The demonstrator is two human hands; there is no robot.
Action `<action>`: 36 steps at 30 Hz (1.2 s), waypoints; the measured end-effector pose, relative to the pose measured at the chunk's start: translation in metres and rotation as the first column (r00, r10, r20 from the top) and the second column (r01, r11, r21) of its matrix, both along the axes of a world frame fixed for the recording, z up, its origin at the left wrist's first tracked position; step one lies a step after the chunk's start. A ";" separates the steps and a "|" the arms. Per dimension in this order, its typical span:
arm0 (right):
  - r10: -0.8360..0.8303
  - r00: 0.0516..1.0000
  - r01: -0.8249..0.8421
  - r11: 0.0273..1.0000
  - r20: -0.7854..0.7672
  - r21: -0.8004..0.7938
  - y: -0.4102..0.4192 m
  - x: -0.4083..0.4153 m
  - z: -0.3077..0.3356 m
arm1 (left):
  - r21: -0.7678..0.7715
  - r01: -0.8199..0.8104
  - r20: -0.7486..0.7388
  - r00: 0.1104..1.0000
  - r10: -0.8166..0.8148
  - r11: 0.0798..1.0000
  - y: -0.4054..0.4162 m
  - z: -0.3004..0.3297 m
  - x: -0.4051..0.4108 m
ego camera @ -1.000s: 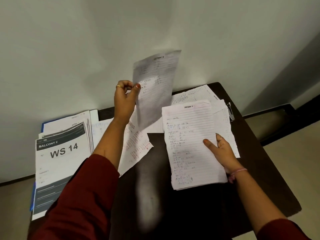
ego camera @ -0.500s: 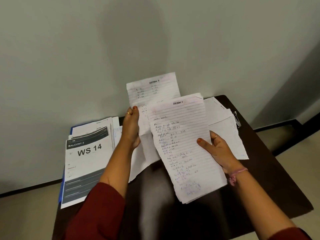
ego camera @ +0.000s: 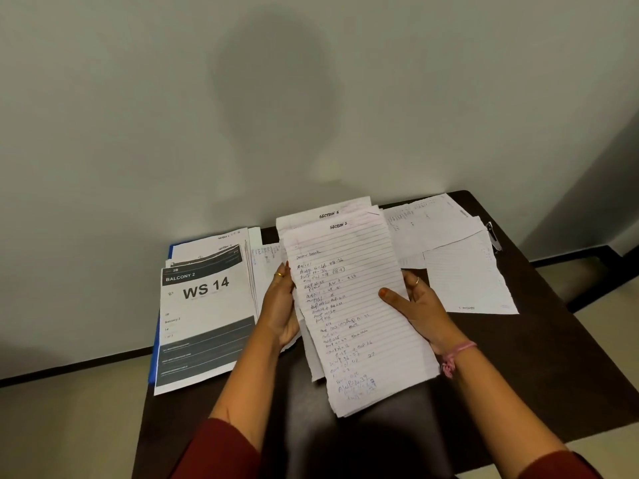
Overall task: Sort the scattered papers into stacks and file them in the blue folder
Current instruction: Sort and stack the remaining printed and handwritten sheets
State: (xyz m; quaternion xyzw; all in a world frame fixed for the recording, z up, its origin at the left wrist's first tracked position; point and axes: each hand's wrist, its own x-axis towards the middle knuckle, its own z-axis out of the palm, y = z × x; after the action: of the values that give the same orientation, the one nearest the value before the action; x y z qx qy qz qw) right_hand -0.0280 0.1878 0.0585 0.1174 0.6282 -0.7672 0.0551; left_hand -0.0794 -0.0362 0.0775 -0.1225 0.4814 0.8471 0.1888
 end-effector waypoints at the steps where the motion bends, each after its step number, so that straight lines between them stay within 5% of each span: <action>1: 0.002 1.000 -0.002 1.000 0.003 0.000 -0.002 0.000 -0.001 | 0.011 -0.004 0.004 1.000 0.004 1.000 -0.002 -0.002 0.003; 13: 0.023 0.998 -0.026 0.998 0.053 0.055 -0.010 -0.004 -0.021 | 0.041 -0.002 0.105 0.994 -0.002 0.999 -0.007 -0.031 0.019; 22: 0.092 0.996 -0.093 0.965 0.016 0.244 -0.012 -0.012 -0.035 | -0.100 -0.075 0.056 0.995 0.081 0.992 0.005 -0.040 0.020; 33: 0.296 0.915 -0.382 0.851 0.273 0.360 0.022 -0.011 -0.034 | -0.086 -0.191 0.130 0.971 0.202 0.978 0.019 -0.055 0.014; 36: 0.309 0.906 -0.389 0.879 0.291 0.277 0.035 -0.006 -0.036 | -0.141 -0.201 0.178 0.958 0.224 0.969 0.027 -0.064 0.014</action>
State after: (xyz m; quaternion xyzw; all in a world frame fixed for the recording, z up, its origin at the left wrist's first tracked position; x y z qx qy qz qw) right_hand -0.0342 0.2225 0.0221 0.1000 0.7466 -0.6093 0.2478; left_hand -0.0650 -0.0092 0.0131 -0.2663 0.4954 0.8158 0.1344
